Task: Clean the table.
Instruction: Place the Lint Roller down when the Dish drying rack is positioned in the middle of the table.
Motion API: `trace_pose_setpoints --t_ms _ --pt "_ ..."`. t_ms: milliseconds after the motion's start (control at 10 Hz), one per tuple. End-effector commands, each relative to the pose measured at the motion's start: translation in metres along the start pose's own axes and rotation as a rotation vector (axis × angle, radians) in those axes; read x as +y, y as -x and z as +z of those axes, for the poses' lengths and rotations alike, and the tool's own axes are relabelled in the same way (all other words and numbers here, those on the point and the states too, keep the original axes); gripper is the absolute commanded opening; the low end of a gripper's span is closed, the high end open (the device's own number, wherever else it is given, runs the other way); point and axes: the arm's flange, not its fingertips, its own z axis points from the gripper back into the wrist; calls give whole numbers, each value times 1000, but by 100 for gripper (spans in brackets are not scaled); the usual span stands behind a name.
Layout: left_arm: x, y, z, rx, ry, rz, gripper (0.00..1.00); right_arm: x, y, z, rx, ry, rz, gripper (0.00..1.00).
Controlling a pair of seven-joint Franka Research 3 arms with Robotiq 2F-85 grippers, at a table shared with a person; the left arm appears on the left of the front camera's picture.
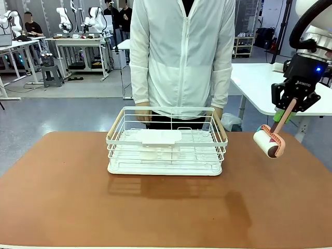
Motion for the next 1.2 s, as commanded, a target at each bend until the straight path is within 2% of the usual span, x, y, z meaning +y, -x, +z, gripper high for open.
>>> trace_pose_setpoints --t_ms 0,200,300,400,500,600,700,800,900,1100 --pt "-1 0 3 -1 26 -10 100 2 2 2 3 -1 2 21" --pt "-1 0 3 -1 26 -10 100 0 0 0 0 0 0 21" --pt "-1 0 3 -1 26 -10 100 -3 -39 7 -49 -141 -276 21" --pt "-1 0 3 -1 26 -10 100 -14 -83 4 -206 -256 -671 21" --pt "-1 0 3 -1 26 -10 100 -24 -98 -6 -244 -333 -952 21" --pt "-1 0 3 -1 26 -10 100 -27 -89 -16 -285 -381 -1188 21" --pt "-1 0 3 -1 26 -10 100 -25 -83 -29 -458 -355 -1306 21" --pt "-1 0 3 -1 26 -10 100 -22 -79 -41 -487 -363 -1414 21" --pt "-1 0 3 -1 26 -10 100 -21 -80 -58 -591 -397 -1508 21" --pt "-1 0 3 -1 26 -10 100 -22 -69 -84 -817 -313 -1465 21"
